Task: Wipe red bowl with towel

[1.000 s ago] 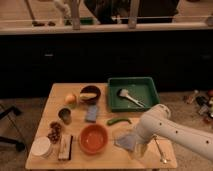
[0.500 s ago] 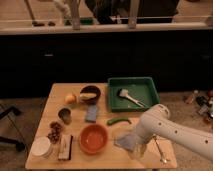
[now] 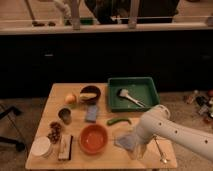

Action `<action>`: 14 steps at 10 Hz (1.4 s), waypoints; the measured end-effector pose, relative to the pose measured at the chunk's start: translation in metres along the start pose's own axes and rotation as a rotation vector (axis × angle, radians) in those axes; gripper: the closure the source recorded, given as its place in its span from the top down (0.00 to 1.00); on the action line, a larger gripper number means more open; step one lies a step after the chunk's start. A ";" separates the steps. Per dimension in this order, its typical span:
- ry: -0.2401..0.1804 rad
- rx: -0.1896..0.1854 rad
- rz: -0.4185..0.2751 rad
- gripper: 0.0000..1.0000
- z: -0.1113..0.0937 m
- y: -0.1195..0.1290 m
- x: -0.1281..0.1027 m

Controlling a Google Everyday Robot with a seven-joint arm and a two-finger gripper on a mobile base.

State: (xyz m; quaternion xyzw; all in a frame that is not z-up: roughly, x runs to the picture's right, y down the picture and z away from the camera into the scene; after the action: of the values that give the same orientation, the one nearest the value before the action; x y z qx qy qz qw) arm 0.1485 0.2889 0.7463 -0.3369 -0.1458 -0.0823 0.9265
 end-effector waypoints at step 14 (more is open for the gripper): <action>-0.006 -0.005 0.007 0.80 0.012 -0.005 0.007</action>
State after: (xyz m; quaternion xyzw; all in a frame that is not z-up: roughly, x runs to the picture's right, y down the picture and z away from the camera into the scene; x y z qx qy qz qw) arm 0.1516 0.2928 0.7604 -0.3402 -0.1470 -0.0784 0.9255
